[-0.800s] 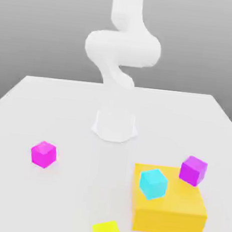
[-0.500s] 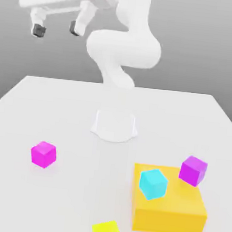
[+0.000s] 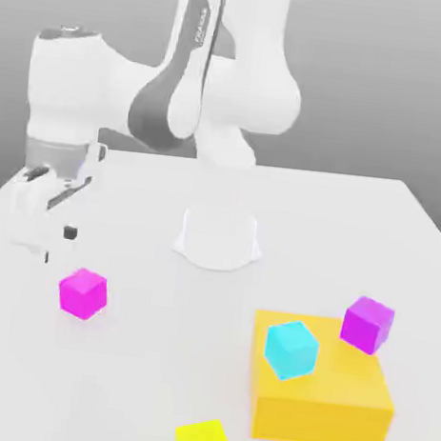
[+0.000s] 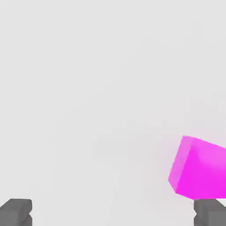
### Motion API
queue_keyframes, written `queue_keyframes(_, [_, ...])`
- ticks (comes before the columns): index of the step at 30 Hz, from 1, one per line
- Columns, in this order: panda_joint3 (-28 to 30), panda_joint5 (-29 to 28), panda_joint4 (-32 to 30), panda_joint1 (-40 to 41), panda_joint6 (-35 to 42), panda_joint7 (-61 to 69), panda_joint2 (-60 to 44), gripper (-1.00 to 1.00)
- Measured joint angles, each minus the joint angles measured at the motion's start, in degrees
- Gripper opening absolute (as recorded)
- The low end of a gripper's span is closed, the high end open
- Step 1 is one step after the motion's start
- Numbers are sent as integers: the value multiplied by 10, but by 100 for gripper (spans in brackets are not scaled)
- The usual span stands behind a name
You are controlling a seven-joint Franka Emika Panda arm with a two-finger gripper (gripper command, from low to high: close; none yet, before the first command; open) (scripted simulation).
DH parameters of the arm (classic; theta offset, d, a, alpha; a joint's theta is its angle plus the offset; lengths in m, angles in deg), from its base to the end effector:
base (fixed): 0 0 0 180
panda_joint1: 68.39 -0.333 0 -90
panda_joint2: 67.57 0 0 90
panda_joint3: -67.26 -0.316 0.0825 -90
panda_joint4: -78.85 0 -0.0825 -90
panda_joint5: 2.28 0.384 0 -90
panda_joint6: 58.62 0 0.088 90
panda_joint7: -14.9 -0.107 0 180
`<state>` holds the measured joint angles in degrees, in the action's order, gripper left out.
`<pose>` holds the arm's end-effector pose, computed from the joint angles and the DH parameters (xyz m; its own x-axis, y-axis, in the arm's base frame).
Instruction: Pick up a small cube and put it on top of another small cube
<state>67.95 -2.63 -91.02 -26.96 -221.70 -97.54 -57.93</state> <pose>0.2445 -0.2203 0.2224 -0.9001 -0.4352 -0.0189 -0.4341 0.8997 -0.0460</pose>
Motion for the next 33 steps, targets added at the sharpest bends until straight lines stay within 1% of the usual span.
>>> queue_keyframes(1, [2,-1,-12,12,-12,-22,-14,0])
queue_keyframes(3, [4,1,-17,20,-43,-38,-51,0])
queue_keyframes(10, [-7,17,3,30,-164,-32,-195,0])
queue_keyframes(11, [-7,17,5,30,-175,-32,-209,-100])
queue_keyframes(18, [-8,16,5,31,-177,-33,-209,-100])
queue_keyframes(27, [-7,4,-21,28,-32,-42,-38,-100])
queue_keyframes(33, [-87,46,22,-86,59,-54,19,-100])
